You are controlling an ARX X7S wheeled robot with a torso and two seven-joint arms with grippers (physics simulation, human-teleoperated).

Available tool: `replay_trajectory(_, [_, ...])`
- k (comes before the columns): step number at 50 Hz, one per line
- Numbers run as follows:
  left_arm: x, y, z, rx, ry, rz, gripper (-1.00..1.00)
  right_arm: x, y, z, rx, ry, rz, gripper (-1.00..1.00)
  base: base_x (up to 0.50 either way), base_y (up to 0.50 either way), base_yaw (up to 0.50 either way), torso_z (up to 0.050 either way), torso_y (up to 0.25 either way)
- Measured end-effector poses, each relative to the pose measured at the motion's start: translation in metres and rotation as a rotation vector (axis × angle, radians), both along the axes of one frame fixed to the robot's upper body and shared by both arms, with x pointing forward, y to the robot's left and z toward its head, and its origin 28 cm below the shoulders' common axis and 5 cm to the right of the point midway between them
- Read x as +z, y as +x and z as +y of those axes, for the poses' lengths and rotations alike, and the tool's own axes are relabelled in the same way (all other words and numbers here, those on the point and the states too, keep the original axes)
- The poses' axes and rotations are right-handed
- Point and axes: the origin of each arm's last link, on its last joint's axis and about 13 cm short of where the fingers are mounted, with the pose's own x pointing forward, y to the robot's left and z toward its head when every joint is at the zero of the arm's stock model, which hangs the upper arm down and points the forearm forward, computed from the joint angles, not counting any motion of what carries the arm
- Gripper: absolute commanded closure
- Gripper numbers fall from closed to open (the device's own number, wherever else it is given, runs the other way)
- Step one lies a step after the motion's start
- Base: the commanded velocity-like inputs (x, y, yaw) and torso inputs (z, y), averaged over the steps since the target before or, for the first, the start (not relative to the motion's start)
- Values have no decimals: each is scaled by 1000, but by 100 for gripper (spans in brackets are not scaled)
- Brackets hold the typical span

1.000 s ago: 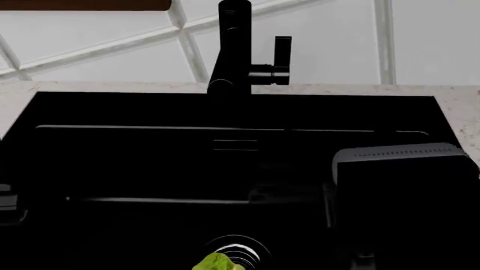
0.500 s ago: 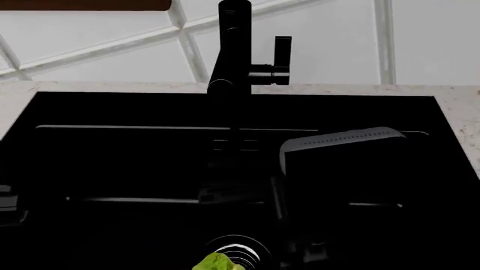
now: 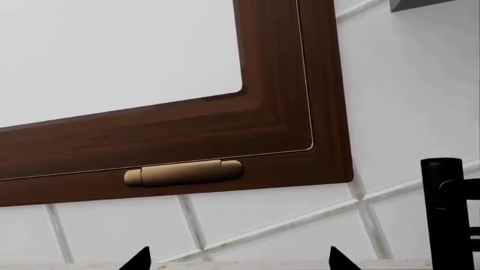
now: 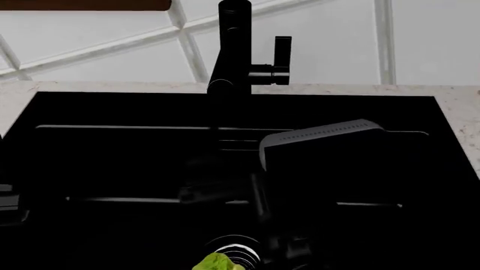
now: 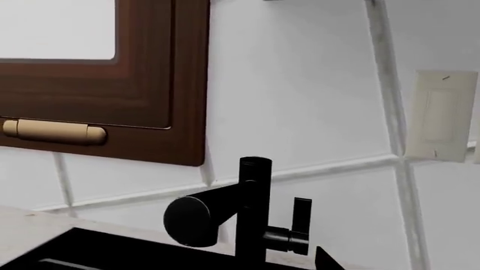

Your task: Turn the sink spout to the right.

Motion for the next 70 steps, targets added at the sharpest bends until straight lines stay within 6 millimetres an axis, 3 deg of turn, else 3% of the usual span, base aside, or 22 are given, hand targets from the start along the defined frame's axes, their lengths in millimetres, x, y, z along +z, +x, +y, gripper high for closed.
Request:
replay_trajectory(47, [-1, 0, -1, 1, 11, -7, -100, 3, 54, 26, 78, 2, -12, -100, 0, 0, 0, 0, 0])
replay_trajectory(70, [-1, 0, -1, 2, 10, -7, -100, 1, 66, 18, 20, -3, 1, -100, 0, 0, 0, 0, 0])
